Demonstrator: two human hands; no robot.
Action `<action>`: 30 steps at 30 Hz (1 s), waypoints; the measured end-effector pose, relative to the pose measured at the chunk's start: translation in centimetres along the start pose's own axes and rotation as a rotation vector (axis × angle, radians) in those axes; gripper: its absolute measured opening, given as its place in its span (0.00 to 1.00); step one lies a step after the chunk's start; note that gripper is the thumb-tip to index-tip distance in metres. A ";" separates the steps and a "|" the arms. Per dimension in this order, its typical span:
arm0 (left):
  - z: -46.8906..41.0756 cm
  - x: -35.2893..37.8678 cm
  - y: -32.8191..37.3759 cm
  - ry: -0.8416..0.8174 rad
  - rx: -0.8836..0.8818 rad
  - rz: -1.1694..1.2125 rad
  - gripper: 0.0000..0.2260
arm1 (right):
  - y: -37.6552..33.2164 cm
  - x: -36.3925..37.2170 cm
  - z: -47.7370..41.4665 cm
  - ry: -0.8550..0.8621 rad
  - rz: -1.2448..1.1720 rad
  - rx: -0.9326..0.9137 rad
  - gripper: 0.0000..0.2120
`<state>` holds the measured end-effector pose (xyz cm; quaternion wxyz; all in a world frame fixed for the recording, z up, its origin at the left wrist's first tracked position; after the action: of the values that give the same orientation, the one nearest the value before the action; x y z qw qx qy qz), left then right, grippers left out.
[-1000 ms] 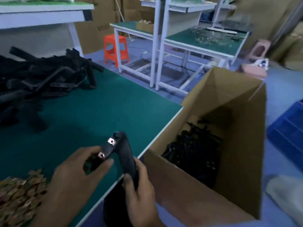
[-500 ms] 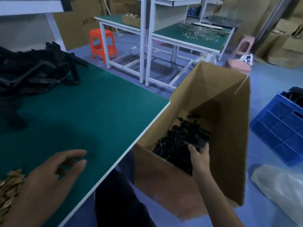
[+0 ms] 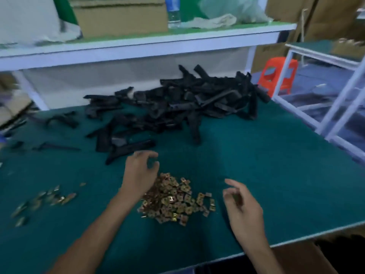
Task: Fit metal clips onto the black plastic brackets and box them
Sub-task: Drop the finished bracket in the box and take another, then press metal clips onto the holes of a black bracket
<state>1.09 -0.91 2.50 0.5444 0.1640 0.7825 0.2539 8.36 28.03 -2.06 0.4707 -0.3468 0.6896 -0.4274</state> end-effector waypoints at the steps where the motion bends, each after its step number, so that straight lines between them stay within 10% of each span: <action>1: -0.6 -0.7 -1.0 0.070 0.002 -0.073 0.13 | 0.2 0.7 -0.3 -0.026 0.020 0.012 0.10; 4: -2.4 -2.8 -4.7 0.212 -0.083 -0.252 0.19 | 0.6 1.1 -0.6 -0.012 0.075 0.022 0.10; 8: -4.3 -2.4 -10.0 -0.077 -0.292 -0.413 0.28 | 0.1 1.1 -0.4 0.016 0.105 -0.022 0.18; 19: -1.7 -7.5 -0.7 0.348 0.134 0.057 0.14 | -0.4 1.3 -0.1 0.048 0.053 -0.026 0.15; 24: 1.8 -6.4 8.4 0.181 0.303 0.232 0.11 | -3.2 2.3 0.6 0.038 0.138 -0.250 0.42; 30: 2.0 -1.7 10.6 -0.129 0.192 0.531 0.18 | -3.2 3.4 -0.2 0.104 0.131 -0.159 0.27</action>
<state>3.33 7.30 9.31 0.4895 0.4295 0.6964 0.3015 7.40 23.84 -0.24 0.4323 -0.3146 0.7660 -0.3569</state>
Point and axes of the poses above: each hand's wrist, its own z-axis away from the middle knuckle, its own x-axis out of the palm, y = z × x, the point moved 6 cm from there along -z, towards the middle knuckle, and after that the axes turned 4 degrees about y, right-handed, at the moved point
